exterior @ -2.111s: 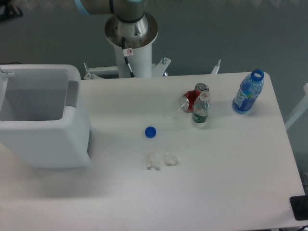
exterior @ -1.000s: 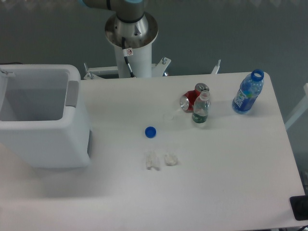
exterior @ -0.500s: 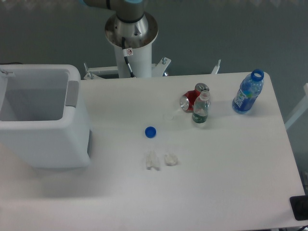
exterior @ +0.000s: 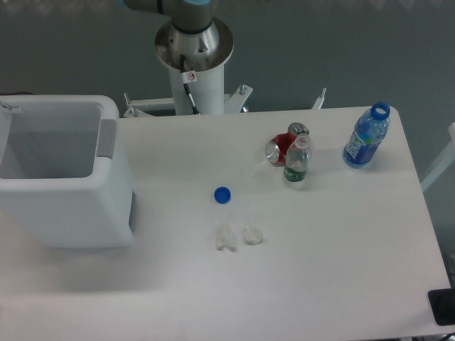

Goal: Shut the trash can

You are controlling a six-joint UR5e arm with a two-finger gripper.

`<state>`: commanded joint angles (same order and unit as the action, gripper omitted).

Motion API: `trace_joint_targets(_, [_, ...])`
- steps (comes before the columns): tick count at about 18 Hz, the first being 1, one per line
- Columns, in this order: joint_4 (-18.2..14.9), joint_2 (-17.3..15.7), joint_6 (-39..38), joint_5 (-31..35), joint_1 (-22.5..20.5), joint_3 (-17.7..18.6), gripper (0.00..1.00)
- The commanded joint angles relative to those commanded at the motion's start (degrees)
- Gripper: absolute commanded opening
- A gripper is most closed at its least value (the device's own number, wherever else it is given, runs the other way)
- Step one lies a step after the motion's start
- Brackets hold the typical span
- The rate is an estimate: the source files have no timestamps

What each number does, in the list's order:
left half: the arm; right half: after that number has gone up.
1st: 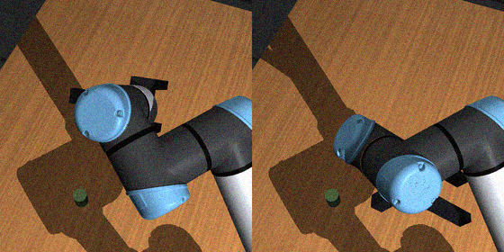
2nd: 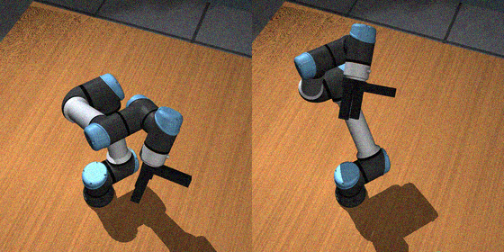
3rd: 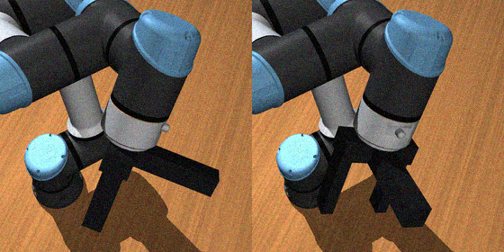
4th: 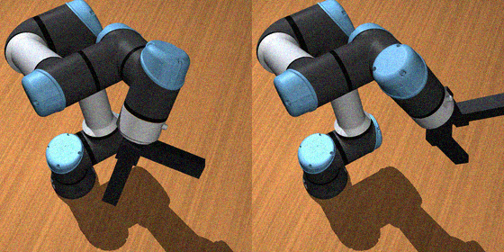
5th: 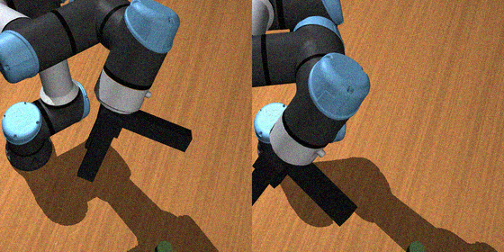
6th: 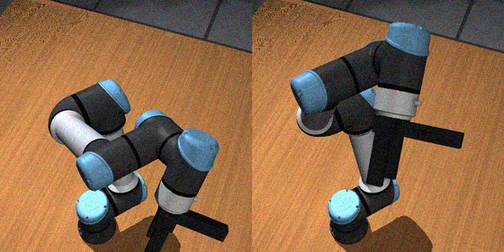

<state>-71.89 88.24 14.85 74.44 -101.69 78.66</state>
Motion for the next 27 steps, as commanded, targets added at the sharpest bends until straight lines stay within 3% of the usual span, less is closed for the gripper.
trace_joint_targets(17, [-4.22,-2.2,0.09,2.99,-1.4,0.79,0.0])
trace_joint_targets(27, [-4.31,-2.73,0.09,4.92,-2.72,2.28,0.0])
